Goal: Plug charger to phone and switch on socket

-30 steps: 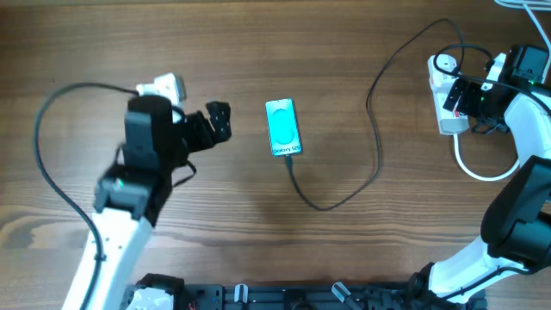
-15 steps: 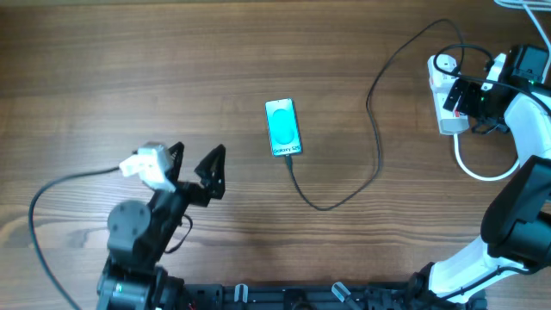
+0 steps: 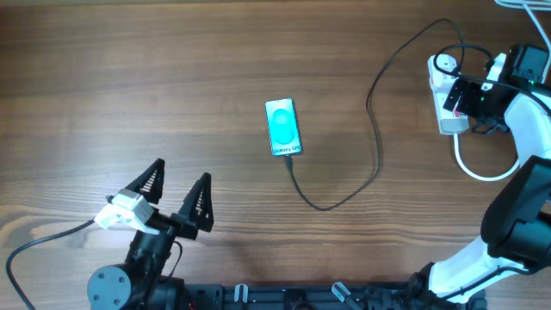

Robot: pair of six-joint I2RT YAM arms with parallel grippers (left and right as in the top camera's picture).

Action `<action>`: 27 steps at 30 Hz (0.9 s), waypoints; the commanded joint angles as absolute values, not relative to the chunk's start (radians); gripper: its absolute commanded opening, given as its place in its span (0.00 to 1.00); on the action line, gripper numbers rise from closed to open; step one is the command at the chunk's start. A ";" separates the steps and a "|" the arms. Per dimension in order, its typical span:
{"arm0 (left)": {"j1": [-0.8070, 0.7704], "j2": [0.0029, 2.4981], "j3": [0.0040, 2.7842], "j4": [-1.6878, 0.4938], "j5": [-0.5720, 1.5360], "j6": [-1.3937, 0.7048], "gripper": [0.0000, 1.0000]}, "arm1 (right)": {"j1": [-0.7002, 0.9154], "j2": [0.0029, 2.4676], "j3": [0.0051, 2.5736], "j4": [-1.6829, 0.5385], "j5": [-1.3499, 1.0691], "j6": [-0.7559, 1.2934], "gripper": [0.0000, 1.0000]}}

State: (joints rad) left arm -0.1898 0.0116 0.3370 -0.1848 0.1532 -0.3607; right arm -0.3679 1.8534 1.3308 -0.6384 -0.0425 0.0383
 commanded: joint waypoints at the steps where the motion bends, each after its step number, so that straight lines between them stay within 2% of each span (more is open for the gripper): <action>1: -0.192 0.004 0.256 -0.104 0.130 -0.344 1.00 | -0.368 1.857 1.327 -0.636 -0.029 0.027 1.00; 12: -0.192 0.003 0.006 0.188 0.098 -0.344 1.00 | -0.368 1.857 1.327 -0.636 -0.029 0.026 1.00; 17: -0.192 0.003 0.006 0.138 0.056 -0.344 1.00 | -0.368 1.857 1.327 -0.636 -0.029 0.027 1.00; 22: -0.192 0.003 0.006 -0.075 -0.028 -0.313 1.00 | -0.368 1.857 1.327 -0.636 -0.029 0.027 1.00; 23: -0.192 0.003 0.006 -0.075 -0.019 -0.257 1.00 | -0.368 1.857 1.327 -0.636 -0.029 0.027 1.00; 27: -0.192 0.004 0.006 -0.072 -0.020 -0.258 1.00 | -0.368 1.857 1.327 -0.636 -0.029 0.027 1.00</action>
